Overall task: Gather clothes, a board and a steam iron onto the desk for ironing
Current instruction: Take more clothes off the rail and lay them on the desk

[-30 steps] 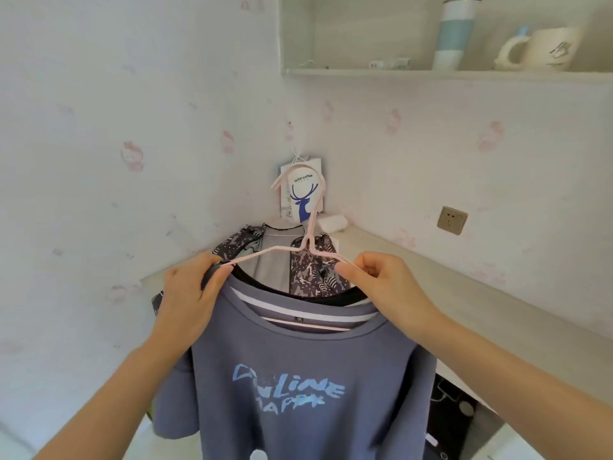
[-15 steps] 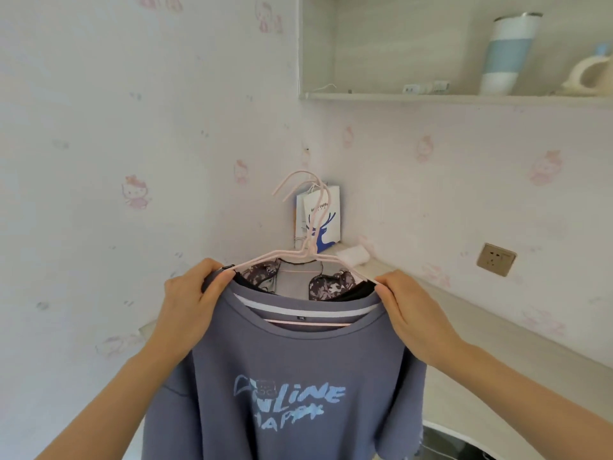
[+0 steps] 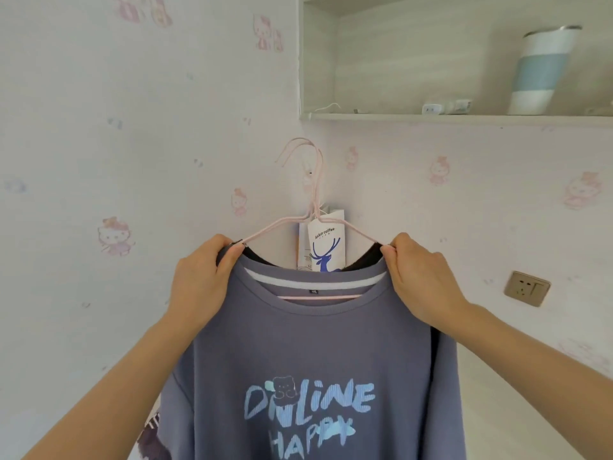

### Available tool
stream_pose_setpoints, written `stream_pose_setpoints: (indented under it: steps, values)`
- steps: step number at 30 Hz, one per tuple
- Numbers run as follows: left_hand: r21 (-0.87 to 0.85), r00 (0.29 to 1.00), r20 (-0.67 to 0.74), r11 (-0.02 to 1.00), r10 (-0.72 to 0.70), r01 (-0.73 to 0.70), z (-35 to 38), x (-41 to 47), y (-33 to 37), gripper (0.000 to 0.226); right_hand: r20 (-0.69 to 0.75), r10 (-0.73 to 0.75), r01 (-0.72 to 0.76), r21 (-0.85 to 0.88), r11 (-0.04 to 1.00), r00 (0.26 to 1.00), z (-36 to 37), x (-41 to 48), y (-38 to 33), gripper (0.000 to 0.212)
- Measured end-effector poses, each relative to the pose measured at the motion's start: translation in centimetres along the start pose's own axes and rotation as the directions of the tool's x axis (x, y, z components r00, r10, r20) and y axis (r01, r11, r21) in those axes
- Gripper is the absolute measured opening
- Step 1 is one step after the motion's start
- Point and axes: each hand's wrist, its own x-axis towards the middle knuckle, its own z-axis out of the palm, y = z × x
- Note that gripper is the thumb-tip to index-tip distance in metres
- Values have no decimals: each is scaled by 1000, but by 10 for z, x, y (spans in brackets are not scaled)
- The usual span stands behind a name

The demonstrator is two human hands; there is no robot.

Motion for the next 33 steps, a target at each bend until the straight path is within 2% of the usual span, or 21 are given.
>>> stream_pose_setpoints:
  steps: [4, 7, 12, 19, 22, 25, 30, 31, 33]
  values:
    - [71, 999, 25, 997, 39, -41, 19, 44, -12, 26, -18, 10, -11, -42, 999, 1000, 22, 45, 7, 29]
    - [86, 996, 80, 996, 27, -34, 47, 70, -30, 26, 16, 25, -25, 10, 1000, 1000, 53, 74, 23, 30]
    - [137, 984, 172, 990, -55, 32, 107, 100, -71, 27, 139, 66, -86, 146, 986, 988, 124, 116, 59, 32]
    - [333, 929, 299, 936, -217, 112, 205, 125, -146, 49, 357, 116, -195, 194, 961, 927, 251, 162, 107, 35]
    - [357, 856, 357, 901, -375, 246, 239, 129, -185, 54, 440, 117, -226, 204, 953, 890, 301, 172, 121, 34]
    - [315, 710, 453, 842, -540, 439, 260, 120, -225, 57, 506, 115, -234, 177, 956, 855, 347, 179, 133, 35]
    - [205, 496, 625, 739, -603, 641, 271, 79, -281, 23, 601, 124, -259, 144, 955, 790, 411, 184, 144, 34]
    - [212, 474, 624, 718, -622, 663, 272, 72, -291, 24, 620, 127, -266, 138, 954, 774, 421, 184, 145, 34]
    - [301, 479, 586, 724, -654, 620, 274, 64, -307, 25, 651, 133, -286, 134, 949, 747, 439, 184, 147, 33]
